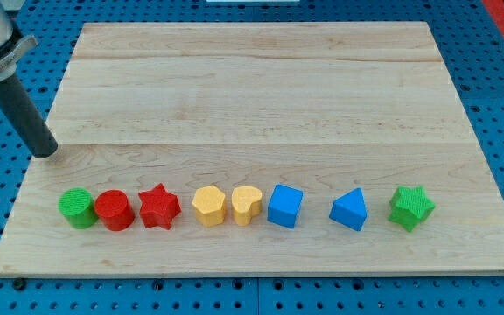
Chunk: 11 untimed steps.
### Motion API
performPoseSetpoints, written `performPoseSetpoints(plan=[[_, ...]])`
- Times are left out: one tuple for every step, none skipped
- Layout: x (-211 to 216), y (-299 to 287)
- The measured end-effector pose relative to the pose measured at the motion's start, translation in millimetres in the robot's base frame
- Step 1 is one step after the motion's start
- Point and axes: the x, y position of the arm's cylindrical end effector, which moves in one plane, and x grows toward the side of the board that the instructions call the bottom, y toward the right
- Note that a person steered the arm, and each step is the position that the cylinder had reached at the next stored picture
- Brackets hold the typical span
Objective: Move your arm to the parallel right of the green star
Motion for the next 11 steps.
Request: performPoseSetpoints(plan=[[-1.5, 0.0], [-1.5, 0.1], [-1.5, 0.1], [-7.5, 25.5], [-12.9, 109.5], [-13.9, 228.9], [-16.7, 350.9], [-13.6, 457.2], [-6.4, 555.8], [56.2, 565.6], [107.6, 536.7]])
